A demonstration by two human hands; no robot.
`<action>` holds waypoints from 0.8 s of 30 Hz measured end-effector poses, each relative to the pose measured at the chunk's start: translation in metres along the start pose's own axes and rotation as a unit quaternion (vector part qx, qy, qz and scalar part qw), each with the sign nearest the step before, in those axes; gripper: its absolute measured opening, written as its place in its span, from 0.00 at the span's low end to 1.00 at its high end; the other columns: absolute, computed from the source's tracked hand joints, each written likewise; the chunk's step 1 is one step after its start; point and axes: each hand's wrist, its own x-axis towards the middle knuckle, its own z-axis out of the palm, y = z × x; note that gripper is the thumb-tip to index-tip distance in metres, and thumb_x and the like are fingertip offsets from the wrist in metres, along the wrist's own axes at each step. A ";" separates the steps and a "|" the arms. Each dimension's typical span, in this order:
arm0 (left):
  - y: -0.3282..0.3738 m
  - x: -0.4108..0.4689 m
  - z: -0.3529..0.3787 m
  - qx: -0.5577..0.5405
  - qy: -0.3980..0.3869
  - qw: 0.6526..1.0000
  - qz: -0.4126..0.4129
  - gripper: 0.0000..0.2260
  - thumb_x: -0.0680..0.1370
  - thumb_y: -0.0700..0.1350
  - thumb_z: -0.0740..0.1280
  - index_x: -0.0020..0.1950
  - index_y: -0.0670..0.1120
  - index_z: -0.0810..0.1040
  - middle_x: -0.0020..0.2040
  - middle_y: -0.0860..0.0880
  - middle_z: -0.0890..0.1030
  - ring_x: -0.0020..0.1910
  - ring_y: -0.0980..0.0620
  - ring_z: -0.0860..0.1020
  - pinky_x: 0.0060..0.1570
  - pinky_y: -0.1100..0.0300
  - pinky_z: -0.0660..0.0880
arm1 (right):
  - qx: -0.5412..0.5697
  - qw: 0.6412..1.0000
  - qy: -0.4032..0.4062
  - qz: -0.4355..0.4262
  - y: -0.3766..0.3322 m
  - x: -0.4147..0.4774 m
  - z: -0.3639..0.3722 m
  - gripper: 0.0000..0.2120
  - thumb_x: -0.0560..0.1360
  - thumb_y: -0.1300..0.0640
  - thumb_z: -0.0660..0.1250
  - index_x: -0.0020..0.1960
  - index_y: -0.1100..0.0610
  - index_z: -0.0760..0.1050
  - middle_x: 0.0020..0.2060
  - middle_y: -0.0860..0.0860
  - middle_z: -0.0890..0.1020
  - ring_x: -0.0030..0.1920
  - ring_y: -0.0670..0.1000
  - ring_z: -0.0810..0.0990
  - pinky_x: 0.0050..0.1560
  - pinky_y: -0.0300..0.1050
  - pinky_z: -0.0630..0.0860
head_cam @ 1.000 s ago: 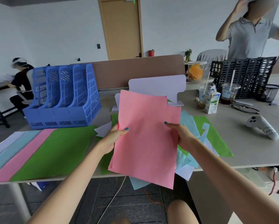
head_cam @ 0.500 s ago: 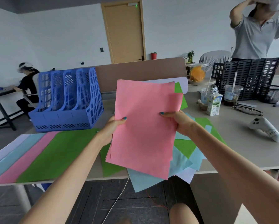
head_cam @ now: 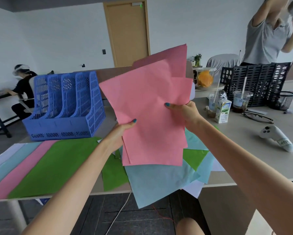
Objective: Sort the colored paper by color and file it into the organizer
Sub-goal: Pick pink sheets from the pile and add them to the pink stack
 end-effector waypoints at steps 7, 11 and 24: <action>0.009 -0.009 0.010 0.098 0.117 0.981 0.120 0.18 0.80 0.42 0.64 0.69 0.43 0.67 0.57 0.56 0.72 0.66 0.53 0.69 0.48 0.67 0.69 | 0.014 1.000 -0.022 0.013 -0.010 0.007 -0.008 0.13 0.64 0.61 0.75 0.48 0.56 0.81 0.45 0.51 0.84 0.46 0.51 0.82 0.50 0.46 0.78; 0.018 -0.021 0.013 0.125 0.120 0.976 0.133 0.27 0.81 0.44 0.61 0.76 0.37 0.55 0.75 0.44 0.62 0.72 0.49 0.61 0.59 0.64 0.60 | 0.070 0.996 -0.033 0.041 -0.023 0.018 -0.015 0.14 0.75 0.47 0.67 0.56 0.54 0.79 0.53 0.51 0.83 0.54 0.51 0.81 0.59 0.48 0.74; 0.014 -0.014 -0.014 0.159 0.117 0.970 0.142 0.20 0.80 0.40 0.63 0.71 0.40 0.64 0.58 0.55 0.66 0.60 0.58 0.66 0.48 0.73 0.62 | -0.044 0.997 0.060 -0.023 -0.017 0.032 -0.017 0.07 0.78 0.57 0.65 0.42 0.56 0.76 0.35 0.52 0.78 0.26 0.44 0.78 0.29 0.40 0.78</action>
